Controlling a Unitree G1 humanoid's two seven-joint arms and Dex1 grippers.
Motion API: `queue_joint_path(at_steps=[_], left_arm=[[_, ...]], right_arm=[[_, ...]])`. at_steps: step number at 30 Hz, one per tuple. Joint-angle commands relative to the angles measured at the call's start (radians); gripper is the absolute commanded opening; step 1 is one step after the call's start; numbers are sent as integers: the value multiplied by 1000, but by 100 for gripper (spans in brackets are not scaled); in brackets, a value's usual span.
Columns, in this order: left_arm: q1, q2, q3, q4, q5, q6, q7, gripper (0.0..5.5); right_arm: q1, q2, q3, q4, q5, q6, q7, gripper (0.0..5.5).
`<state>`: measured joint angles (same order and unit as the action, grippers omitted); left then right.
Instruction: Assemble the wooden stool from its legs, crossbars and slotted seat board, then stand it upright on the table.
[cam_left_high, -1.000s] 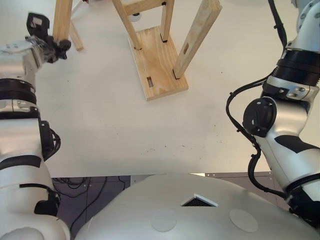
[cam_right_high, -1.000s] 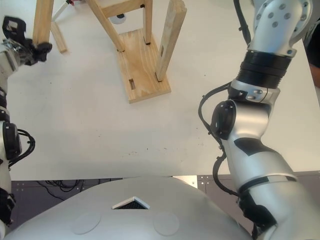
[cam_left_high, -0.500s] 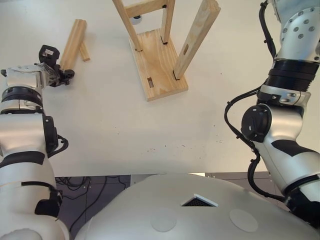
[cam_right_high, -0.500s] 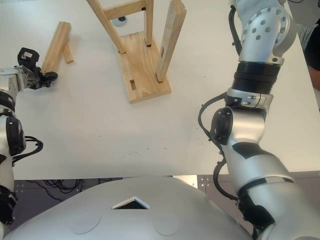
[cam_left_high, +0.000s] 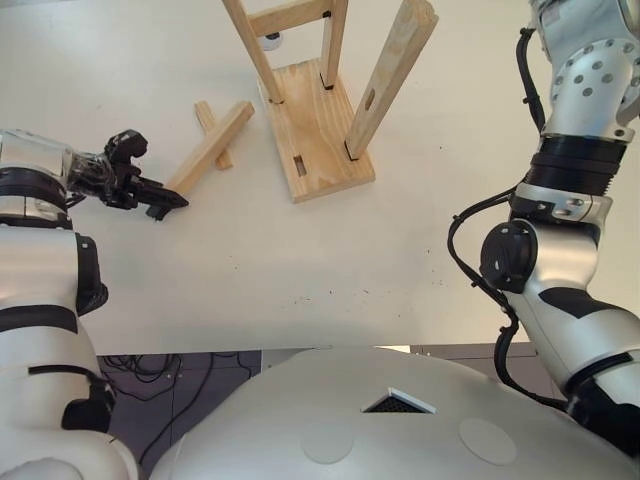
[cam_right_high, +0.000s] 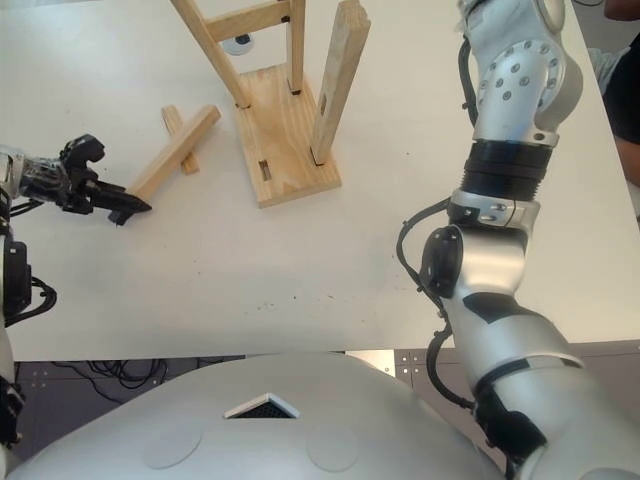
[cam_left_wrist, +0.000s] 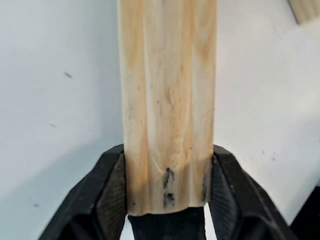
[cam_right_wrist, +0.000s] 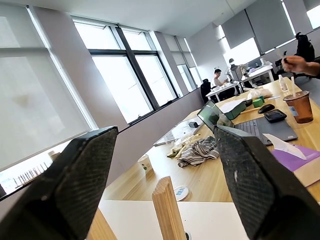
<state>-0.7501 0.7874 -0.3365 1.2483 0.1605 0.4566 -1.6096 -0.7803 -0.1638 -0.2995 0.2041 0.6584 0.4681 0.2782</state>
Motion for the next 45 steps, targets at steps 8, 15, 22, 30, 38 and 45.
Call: queue_joint_path(at_steps=[8, 15, 22, 30, 38, 45], left_arm=[[235, 176, 168, -551, -531, 325, -5, 200], [440, -4, 731, -752, -950, 671, 258, 200], [344, -302, 941, -1300, -1804, 747, 845, 200], [268, -539, 743, -1452, -2132, 494, 1269, 200], [485, -430, 890, -1264, -2132, 474, 1541, 200], [603, -460, 894, -902, -2069, 443, 1740, 200]], right_arm=[[49, 9, 22, -50, -10, 0, -22, 350], [41, -10, 47, -24, -25, 9, -4, 350], [-43, -57, -57, -39, 321, 325, 142, 350], [-158, -66, -16, 14, 511, 607, 293, 350], [-81, -49, -59, -20, 488, 543, 202, 350], [-14, -35, -62, -29, 450, 494, 135, 350]])
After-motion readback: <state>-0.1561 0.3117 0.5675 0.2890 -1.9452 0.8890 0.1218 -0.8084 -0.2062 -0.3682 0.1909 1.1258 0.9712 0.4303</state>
